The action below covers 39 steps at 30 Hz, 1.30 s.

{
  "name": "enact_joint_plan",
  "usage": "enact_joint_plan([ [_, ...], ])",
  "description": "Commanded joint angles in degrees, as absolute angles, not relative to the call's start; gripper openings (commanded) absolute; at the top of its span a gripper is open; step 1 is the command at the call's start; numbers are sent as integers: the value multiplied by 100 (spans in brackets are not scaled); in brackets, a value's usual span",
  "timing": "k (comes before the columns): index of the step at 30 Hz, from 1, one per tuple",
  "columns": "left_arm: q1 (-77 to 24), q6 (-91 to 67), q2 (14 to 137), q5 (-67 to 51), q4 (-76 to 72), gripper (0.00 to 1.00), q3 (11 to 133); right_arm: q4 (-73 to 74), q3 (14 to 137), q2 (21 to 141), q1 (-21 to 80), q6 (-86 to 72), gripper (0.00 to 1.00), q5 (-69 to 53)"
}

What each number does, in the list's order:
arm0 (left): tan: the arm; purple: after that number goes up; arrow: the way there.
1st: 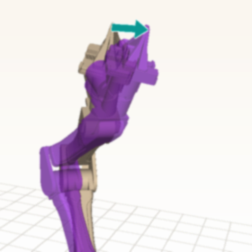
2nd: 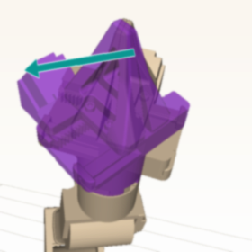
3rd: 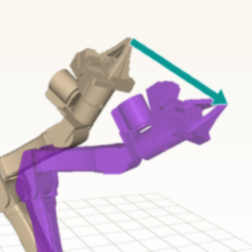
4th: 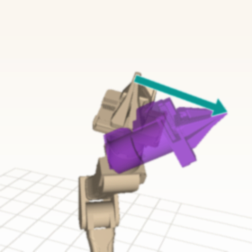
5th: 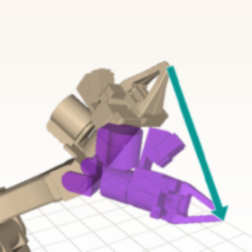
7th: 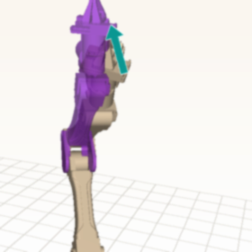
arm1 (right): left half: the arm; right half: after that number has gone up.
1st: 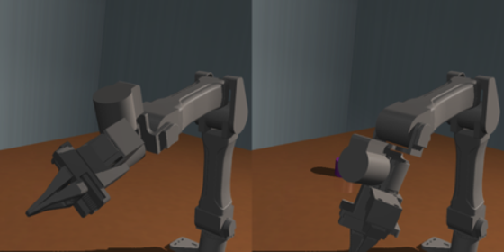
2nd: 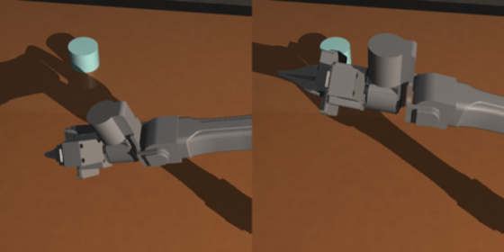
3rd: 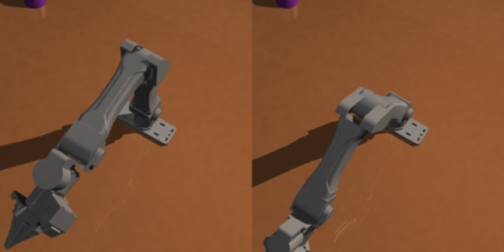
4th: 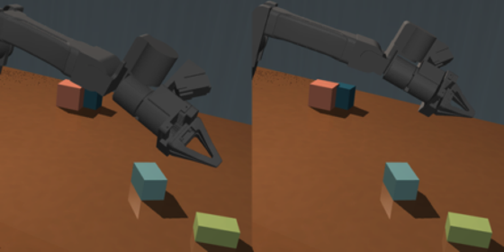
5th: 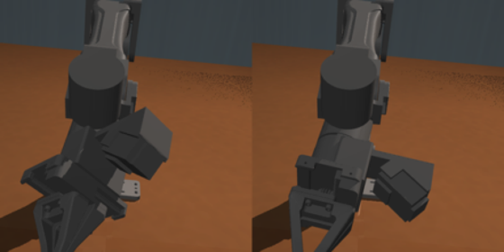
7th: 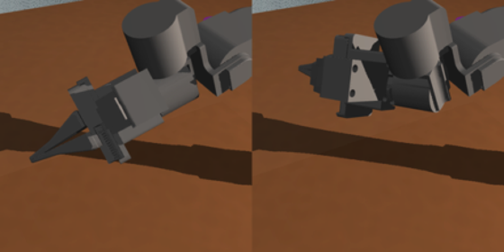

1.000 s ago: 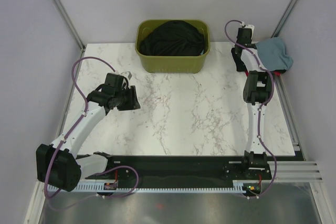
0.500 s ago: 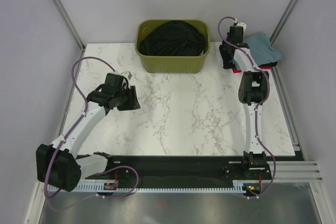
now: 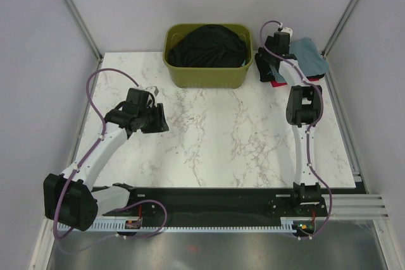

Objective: Fold and stack the t-shirts

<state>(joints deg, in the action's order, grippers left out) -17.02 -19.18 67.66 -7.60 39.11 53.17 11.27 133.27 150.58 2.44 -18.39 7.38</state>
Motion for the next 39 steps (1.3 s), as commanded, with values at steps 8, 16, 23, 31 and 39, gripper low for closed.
enact_joint_plan([
  [8, -1723, -1661, 6794, -607, 3902, 49, 5361, 160, 13439, 14415, -237, -2337, 71, -498],
  [16, -1714, -1670, 6776, -527, 3920, 49, 5370, -1106, 12333, 13238, -229, -2706, 71, -1371],
  [23, -1723, -1670, 6706, -466, 3929, 49, 5379, -1486, 10163, 11498, -98, -3585, 80, -1607],
  [31, -1723, -1679, 6662, -527, 3929, 49, 5361, -142, 9730, 11311, 650, -3287, 78, -1372],
  [39, -1723, -1679, 6583, -475, 3946, 49, 5361, 720, 9659, 11355, 1160, -2672, 76, -299],
])
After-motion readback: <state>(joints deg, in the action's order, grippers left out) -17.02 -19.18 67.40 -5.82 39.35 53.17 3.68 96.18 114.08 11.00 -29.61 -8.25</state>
